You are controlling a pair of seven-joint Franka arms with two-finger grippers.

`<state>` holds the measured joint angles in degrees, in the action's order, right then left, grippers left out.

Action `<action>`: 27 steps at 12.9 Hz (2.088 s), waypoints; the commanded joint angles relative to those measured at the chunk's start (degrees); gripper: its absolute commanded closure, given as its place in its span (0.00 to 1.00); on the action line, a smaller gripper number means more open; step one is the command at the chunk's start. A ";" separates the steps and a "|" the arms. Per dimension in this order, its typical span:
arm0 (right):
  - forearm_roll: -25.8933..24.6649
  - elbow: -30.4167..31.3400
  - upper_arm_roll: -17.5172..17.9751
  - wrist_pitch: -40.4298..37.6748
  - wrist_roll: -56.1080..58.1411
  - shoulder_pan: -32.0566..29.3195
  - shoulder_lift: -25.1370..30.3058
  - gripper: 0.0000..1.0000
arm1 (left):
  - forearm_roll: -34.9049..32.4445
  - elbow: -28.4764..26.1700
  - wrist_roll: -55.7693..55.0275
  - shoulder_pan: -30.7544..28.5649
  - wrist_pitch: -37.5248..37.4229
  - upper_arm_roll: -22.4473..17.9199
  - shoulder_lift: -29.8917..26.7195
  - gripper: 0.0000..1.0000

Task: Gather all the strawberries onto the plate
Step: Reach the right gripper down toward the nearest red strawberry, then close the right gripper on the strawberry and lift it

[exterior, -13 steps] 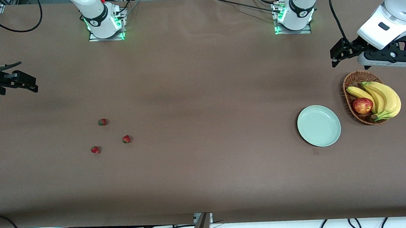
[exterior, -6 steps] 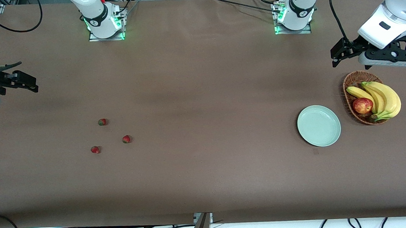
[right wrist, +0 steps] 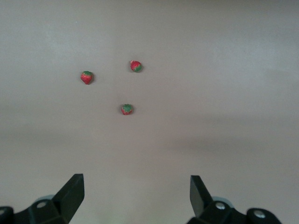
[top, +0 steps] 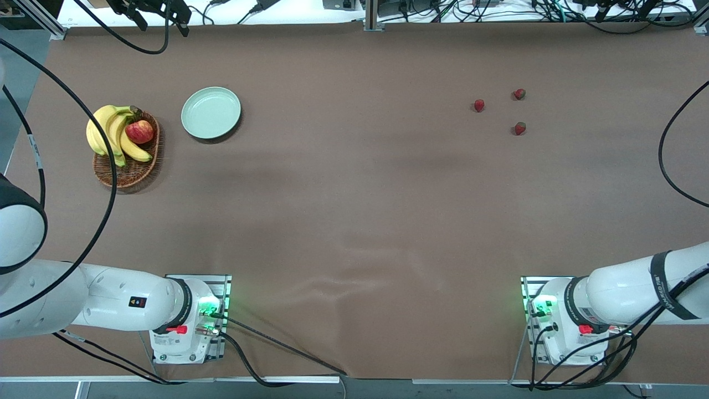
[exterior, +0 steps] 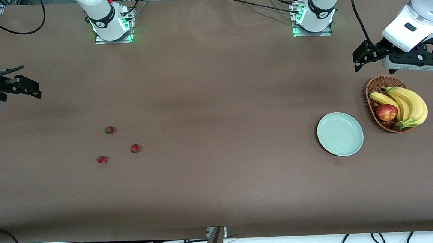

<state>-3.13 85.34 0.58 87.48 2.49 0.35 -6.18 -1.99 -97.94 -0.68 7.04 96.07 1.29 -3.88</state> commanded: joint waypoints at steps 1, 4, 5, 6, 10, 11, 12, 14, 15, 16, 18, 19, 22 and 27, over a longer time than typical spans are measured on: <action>-0.21 -0.44 0.21 -0.03 0.58 0.00 0.03 0.00 | -0.73 1.61 1.11 0.79 -0.71 -0.67 0.72 0.00; 0.14 -0.35 0.56 0.06 0.49 0.26 -0.84 0.00 | -0.73 1.61 1.11 0.79 -0.71 -0.67 0.72 0.00; 0.15 -0.35 0.73 0.23 0.41 1.05 -1.46 0.00 | -0.73 1.61 1.11 0.79 -0.71 -0.67 0.72 0.00; 0.15 -0.35 0.74 0.32 0.32 2.01 -1.99 0.00 | -0.73 1.61 1.11 0.79 -0.71 -0.67 0.81 0.00; 0.06 -0.35 0.74 1.37 0.58 4.74 -6.82 0.00 | -0.73 1.61 1.11 0.70 -0.71 -0.76 0.81 0.00; -0.03 -0.17 0.74 2.59 0.50 5.18 -7.96 0.00 | -0.73 1.61 1.11 0.70 -0.71 -0.76 0.81 0.00; 0.06 -0.09 0.74 4.43 0.41 6.84 -10.84 0.00 | -0.65 1.61 1.11 0.61 -0.71 -0.76 0.81 0.00; 0.06 -0.09 0.65 8.55 -1.08 10.09 -14.45 0.00 | -0.73 1.70 1.11 0.61 -0.71 -0.67 0.81 0.00; 0.15 0.00 0.65 10.49 -2.74 10.19 -16.74 0.00 | -0.65 1.70 1.11 0.61 -0.71 -0.67 0.81 0.00; 0.32 0.00 0.74 12.86 -5.19 10.28 -18.76 0.00 | -0.65 1.96 1.11 0.61 -0.71 -0.76 0.81 0.00; 0.50 0.00 0.74 15.95 -8.37 12.03 -21.14 0.00 | -0.38 2.05 1.12 0.61 -0.71 -0.76 1.07 0.00; 2.24 0.09 0.74 17.09 -9.34 12.13 -22.37 0.00 | -0.64 2.05 0.85 0.78 -0.80 -0.67 1.07 0.00; 7.00 0.35 0.74 21.57 -9.79 11.87 -26.41 0.00 | -0.47 2.14 1.12 0.52 -0.71 -0.85 1.16 0.00; 7.00 2.89 0.65 29.04 -9.79 11.78 -31.34 0.00 | -0.47 2.14 1.03 0.52 -0.71 -0.76 1.16 0.00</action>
<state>2.84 86.30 1.27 113.74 -6.83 12.16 -37.28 -1.99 -97.49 -0.68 7.04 96.08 0.99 -3.43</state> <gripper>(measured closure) 0.000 0.000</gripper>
